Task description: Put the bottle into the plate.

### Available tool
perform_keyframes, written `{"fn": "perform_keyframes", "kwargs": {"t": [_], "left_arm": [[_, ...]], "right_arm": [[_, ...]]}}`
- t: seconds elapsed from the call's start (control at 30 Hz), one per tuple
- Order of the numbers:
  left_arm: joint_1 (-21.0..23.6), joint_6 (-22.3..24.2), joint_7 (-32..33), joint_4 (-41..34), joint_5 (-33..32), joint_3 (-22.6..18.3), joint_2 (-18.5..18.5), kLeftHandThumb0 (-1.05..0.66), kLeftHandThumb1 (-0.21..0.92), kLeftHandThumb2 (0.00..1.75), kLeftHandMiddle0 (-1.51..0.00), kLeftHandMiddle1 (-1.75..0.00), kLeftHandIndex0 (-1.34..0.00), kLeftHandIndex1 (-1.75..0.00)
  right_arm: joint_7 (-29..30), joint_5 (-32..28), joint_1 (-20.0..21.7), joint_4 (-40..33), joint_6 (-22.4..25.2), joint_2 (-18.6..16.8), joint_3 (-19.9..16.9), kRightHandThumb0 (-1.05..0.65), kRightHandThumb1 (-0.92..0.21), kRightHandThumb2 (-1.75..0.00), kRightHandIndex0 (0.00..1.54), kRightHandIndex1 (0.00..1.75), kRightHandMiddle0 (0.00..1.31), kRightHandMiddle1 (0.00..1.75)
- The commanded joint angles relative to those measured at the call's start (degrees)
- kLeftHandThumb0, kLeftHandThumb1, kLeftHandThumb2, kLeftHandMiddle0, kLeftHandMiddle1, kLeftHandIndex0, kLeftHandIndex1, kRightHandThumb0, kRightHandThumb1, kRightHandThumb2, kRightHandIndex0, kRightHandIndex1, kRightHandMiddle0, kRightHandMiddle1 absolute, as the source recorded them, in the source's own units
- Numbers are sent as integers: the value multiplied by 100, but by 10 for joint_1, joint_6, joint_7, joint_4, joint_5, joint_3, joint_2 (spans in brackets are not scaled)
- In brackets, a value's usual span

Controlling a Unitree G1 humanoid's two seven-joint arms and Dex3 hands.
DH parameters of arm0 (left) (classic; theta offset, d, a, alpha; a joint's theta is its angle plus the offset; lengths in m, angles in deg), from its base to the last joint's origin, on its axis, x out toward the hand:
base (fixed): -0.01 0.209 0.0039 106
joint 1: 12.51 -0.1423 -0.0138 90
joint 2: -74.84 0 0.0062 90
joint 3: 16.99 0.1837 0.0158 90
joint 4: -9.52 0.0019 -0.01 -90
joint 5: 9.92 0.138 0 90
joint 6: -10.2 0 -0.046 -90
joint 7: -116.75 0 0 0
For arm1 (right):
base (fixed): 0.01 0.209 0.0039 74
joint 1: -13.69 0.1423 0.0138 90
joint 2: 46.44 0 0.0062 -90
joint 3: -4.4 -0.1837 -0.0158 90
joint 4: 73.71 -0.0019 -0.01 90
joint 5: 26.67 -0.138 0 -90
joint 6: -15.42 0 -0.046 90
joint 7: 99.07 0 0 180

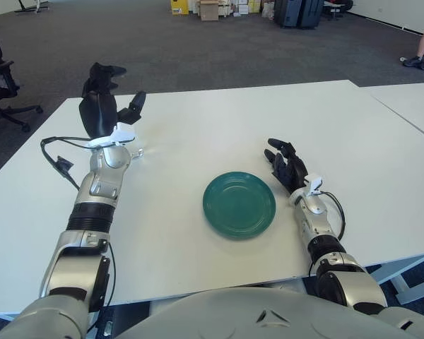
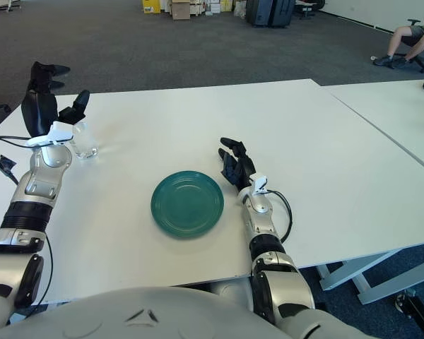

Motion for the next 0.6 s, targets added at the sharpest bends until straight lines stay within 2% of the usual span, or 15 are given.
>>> {"fn": "perform_keyframes", "kwargs": {"t": [0.0, 0.1, 0.2, 0.37, 0.57], "left_arm": [[11, -8, -16, -39, -38, -31, -5, -103, 92, 21, 0, -40, 0, -32], [8, -5, -13, -71, -47, -45, -14, -104, 92, 22, 0, -29, 0, -14], [1, 7, -9, -107, -46, -55, -26, -103, 92, 30, 0, -14, 0, -5], [-18, 21, 4, -159, -29, -69, -45, -101, 92, 41, 0, -5, 0, -1], [4, -13, 53, -137, -22, -89, -63, -97, 92, 53, 0, -2, -2, -1]], "right_arm": [[-1, -1, -7, 19, 10, 3, -2, -59, -92, -80, 35, 0, 0, 91], [-3, -3, -3, 28, 5, 3, -4, -59, -92, -80, 35, 1, 0, 91], [-7, -5, 1, 37, -1, 3, -6, -59, -92, -80, 35, 1, 0, 92], [-14, -5, 6, 48, -7, 4, -9, -59, -92, -81, 35, 0, 0, 92], [-22, -6, 14, 62, -14, 4, -11, -60, -92, -81, 34, 0, 0, 91]]}}
